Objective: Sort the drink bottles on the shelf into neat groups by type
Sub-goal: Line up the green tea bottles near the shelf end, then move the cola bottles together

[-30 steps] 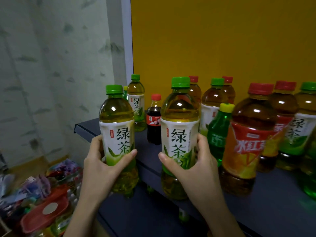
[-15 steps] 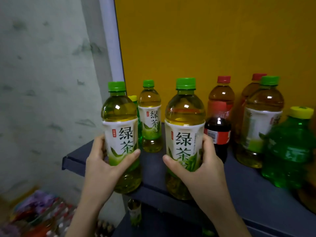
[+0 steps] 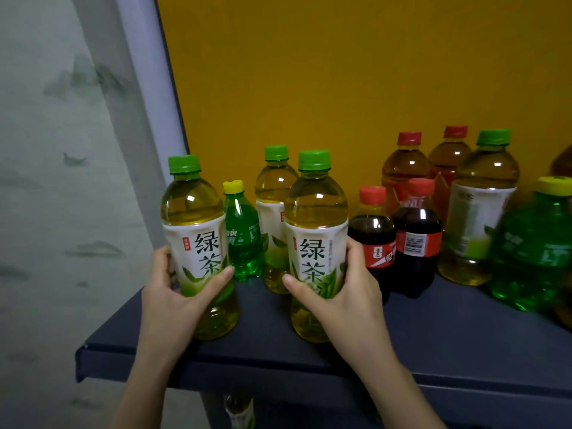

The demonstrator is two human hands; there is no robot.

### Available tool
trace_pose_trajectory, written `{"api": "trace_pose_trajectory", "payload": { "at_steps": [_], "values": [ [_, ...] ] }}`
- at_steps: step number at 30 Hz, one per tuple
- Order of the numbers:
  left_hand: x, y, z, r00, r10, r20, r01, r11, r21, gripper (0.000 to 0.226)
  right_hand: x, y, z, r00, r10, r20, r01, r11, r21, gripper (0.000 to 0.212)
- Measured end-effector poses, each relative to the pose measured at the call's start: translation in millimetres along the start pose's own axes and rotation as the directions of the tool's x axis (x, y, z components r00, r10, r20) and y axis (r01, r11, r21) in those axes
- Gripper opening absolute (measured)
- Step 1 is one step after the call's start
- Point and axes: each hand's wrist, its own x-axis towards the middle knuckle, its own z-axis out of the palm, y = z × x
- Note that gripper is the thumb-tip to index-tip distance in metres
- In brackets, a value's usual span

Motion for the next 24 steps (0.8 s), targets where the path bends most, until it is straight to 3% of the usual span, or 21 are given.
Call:
{"api": "trace_pose_trajectory", "payload": {
  "at_steps": [6,9,11,13,15,17,18,21,24],
  "values": [
    [6.7,-9.1,-1.5,0.999,-0.024,0.047,0.025,0.999,-0.028,0.052,2.1,3.3,8.6,1.0,0.003,-0.029,-0.004,0.999,-0.047,0.075],
    [7.8,-11.7,-2.1,0.998,-0.037,0.059,0.032,0.996,0.083,0.057,0.4,2.1,8.6,0.999,-0.027,-0.033,0.024,0.996,-0.087,0.078],
    [1.5,-9.0,-1.6,0.999,0.004,-0.034,0.004,0.973,0.232,0.075,-3.1,-0.8,2.2,0.999,-0.046,-0.005,0.045,0.993,-0.111,0.075],
    [-10.2,-0.4,0.4,0.966,0.21,-0.151,-0.142,0.919,0.369,0.081,-9.1,-4.1,-10.0,0.996,-0.083,0.017,0.085,0.984,-0.154,0.069],
    [-28.1,16.0,8.8,0.841,0.51,-0.183,-0.382,0.798,0.466,0.056,-13.6,-7.8,-27.4,0.986,-0.161,-0.046,0.15,0.971,-0.187,0.053],
    [-50.1,32.0,29.0,0.72,0.679,-0.143,-0.578,0.701,0.417,0.03,-12.2,-6.2,-48.8,0.956,-0.239,-0.17,0.205,0.959,-0.197,0.034],
    [-60.3,39.2,42.6,0.699,0.708,-0.098,-0.644,0.684,0.343,0.023,-8.6,-3.7,-59.9,0.938,-0.264,-0.226,0.219,0.954,-0.204,0.029],
    [-84.7,47.2,86.5,0.742,0.668,0.065,-0.67,0.735,0.099,0.024,9.2,13.0,-87.2,0.908,-0.253,-0.333,0.17,0.951,-0.26,0.036],
    [-93.3,49.9,125.3,0.848,0.477,0.23,-0.496,0.868,0.029,0.052,26.3,35.9,-99.1,0.946,-0.131,-0.296,0.043,0.957,-0.286,0.064]
  ]
}}
